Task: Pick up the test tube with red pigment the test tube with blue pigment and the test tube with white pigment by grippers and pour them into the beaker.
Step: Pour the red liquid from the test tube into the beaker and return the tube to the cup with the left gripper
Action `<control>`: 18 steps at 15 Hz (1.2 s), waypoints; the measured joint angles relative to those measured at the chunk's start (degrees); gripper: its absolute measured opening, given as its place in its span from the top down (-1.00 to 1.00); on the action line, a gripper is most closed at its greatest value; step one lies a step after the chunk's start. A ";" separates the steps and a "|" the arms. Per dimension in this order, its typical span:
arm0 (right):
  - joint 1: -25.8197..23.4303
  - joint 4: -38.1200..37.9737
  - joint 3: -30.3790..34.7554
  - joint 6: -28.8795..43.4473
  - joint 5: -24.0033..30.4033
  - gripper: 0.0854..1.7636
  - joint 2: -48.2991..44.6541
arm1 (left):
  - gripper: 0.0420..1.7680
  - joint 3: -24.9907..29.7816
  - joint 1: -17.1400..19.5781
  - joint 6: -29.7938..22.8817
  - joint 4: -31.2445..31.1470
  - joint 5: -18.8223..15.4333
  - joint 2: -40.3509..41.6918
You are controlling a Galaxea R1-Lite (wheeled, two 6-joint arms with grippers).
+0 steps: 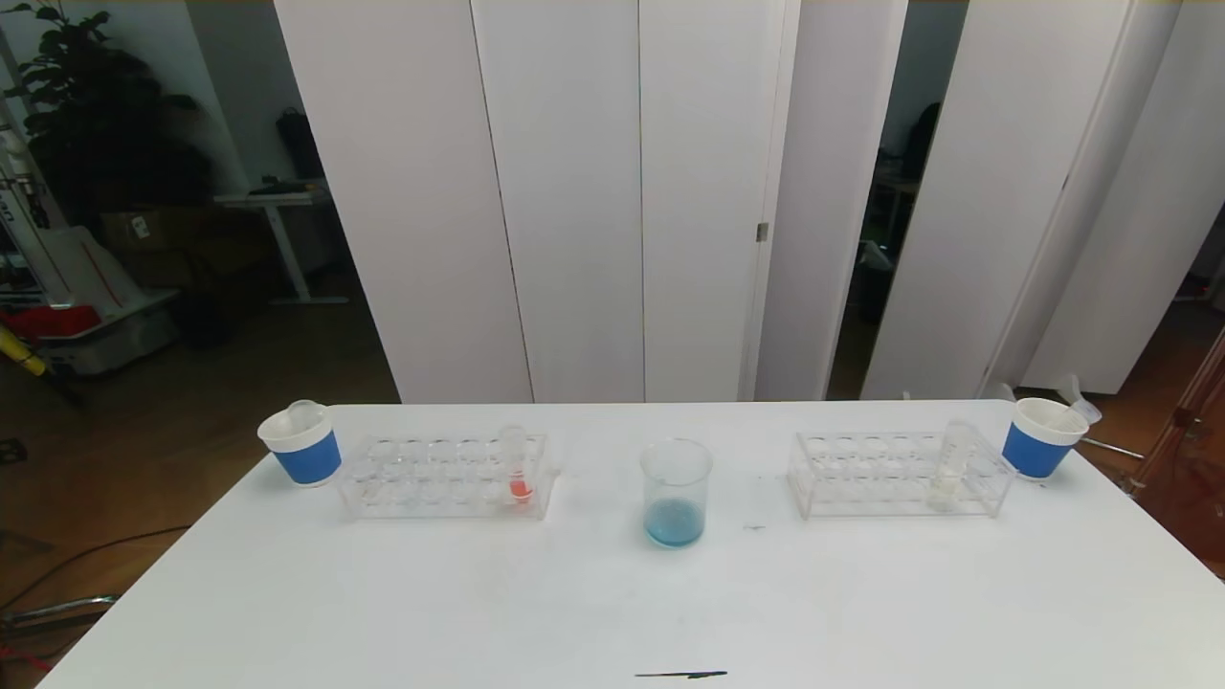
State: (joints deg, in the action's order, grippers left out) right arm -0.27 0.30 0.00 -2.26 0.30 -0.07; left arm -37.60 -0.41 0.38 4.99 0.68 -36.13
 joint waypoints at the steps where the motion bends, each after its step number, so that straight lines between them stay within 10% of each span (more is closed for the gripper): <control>1: 0.00 0.02 0.00 0.00 0.00 -0.98 0.00 | -0.98 -2.72 0.00 0.06 1.46 0.02 -4.46; 8: 0.00 0.00 0.00 0.00 0.00 -0.98 0.00 | -0.98 -9.79 -3.96 -0.17 20.26 0.02 -32.80; 18: 0.00 0.02 0.00 0.00 0.02 -0.98 0.00 | -0.98 11.45 -14.30 -3.85 55.28 5.02 -55.98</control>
State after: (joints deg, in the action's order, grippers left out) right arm -0.27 0.33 0.00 -2.26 0.33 -0.07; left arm -26.15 -14.71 -3.47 60.27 5.71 -92.11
